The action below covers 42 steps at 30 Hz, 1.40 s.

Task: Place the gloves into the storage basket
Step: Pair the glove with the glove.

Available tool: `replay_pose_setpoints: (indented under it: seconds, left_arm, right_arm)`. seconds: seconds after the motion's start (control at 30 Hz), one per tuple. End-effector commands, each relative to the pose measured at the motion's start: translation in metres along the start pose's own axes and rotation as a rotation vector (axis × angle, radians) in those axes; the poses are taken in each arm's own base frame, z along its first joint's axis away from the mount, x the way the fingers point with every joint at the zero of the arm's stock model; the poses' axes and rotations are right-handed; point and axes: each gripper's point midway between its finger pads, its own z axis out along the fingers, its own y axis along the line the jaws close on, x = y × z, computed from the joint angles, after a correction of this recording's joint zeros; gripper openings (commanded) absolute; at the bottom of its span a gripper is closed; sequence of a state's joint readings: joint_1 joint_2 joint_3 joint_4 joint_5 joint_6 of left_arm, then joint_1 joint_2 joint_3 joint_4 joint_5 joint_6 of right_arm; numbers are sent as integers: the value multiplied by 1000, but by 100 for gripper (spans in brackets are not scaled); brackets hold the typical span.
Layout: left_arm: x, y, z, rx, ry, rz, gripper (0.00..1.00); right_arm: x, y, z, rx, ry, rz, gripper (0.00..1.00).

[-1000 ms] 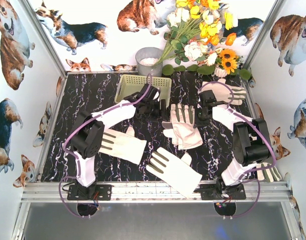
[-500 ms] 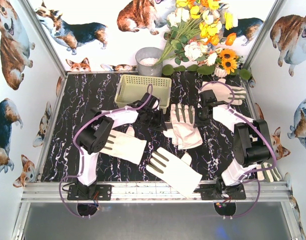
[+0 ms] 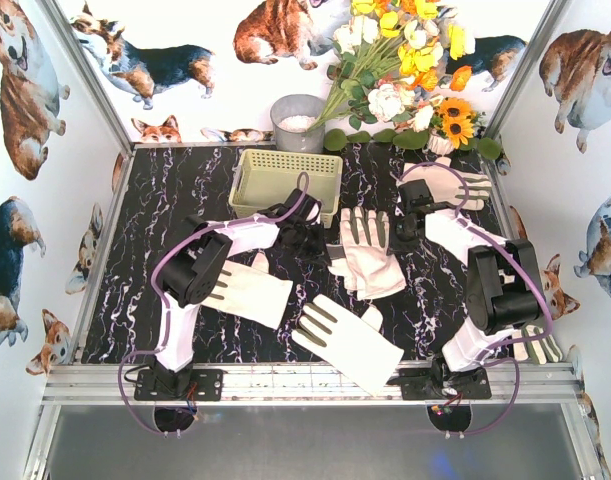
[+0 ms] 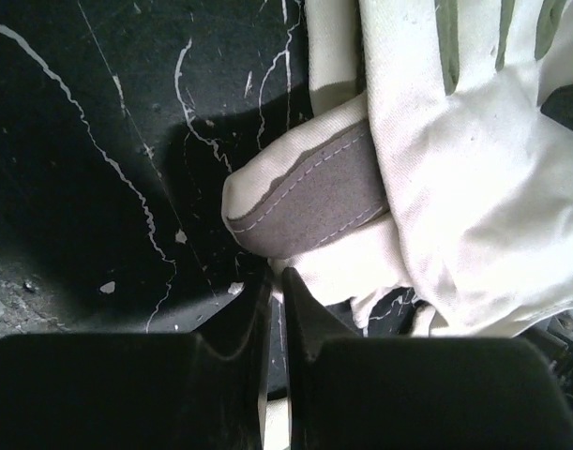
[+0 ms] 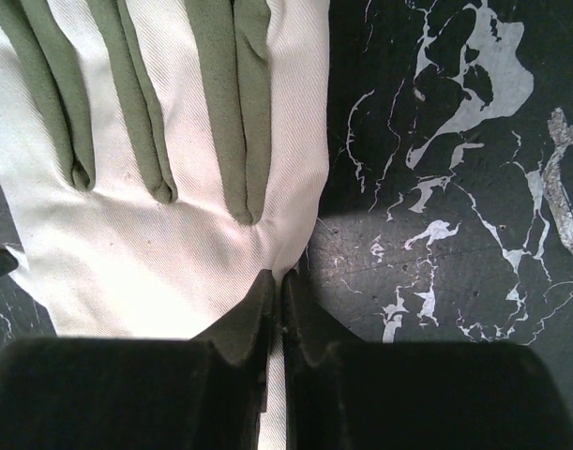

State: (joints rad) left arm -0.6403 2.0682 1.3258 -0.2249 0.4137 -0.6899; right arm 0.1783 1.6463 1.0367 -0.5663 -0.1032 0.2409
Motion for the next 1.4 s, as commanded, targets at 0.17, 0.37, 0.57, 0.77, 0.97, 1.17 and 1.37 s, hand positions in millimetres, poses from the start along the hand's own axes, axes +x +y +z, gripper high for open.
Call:
replay_pose_setpoints:
  seconds: [0.17,0.37,0.57,0.77,0.97,1.17,1.37]
  left_arm:
    - [-24,-18,-20,-31,-129,68,0]
    - [-34,-26,-41,-51,-198,76,0]
    - [-53,-25,-52,-104,-281,103,0]
    - [-69,-20,-44,-153,-307,112,0]
    - [-75,-12,-46,-196,-347,107,0]
    - [-67,-4,-35,-198,-316,98,0]
    - [-61,3,-23,-196,-280,94,0]
  right_arm:
    - [-25,8,-37,-27,-139,12,0]
    - [-28,10,-53,-34,-176,25,0]
    - [-37,11,-55,-44,-233,28,0]
    - [-53,11,-53,-39,-292,-3,0]
    - [-72,17,-56,-74,-385,-56,0]
    - [-64,10,-32,-45,-331,-94,0]
    - [-53,4,-15,-27,-270,-88,0]
